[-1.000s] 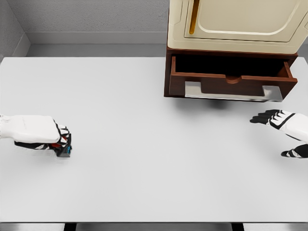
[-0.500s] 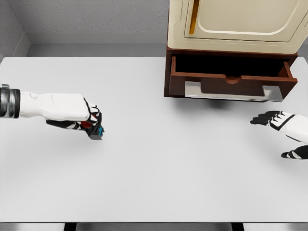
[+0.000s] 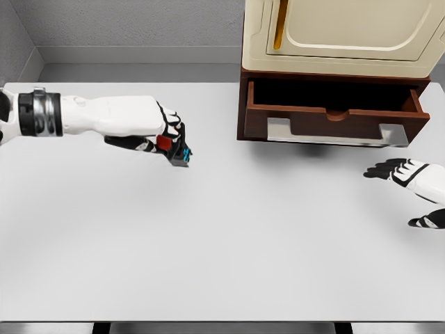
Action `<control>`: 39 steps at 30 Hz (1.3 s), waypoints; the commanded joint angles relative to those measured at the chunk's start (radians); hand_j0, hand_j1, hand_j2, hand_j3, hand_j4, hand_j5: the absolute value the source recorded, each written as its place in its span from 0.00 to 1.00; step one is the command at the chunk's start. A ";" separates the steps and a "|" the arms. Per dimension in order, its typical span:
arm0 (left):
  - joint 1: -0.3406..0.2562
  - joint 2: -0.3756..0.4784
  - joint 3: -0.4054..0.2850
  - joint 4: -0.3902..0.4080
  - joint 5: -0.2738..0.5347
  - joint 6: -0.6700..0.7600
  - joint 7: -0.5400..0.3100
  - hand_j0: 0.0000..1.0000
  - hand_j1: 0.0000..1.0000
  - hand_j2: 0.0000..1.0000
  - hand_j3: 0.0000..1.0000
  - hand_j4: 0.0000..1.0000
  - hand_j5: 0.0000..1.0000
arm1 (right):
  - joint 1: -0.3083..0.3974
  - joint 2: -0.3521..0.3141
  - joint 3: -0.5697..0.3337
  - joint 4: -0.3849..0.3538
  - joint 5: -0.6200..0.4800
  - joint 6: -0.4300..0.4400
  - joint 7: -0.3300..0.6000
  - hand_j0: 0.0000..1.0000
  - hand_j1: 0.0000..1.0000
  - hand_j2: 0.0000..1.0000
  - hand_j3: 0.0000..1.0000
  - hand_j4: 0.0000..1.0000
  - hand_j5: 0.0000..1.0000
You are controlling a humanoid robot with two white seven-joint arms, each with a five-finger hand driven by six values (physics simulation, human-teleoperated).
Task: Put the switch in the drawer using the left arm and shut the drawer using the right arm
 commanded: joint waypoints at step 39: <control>-0.167 -0.279 0.062 0.183 0.124 0.004 0.001 0.35 0.35 0.35 0.35 0.35 0.35 | 0.218 0.017 -0.211 0.000 -0.038 0.003 0.000 1.00 1.00 1.00 1.00 1.00 1.00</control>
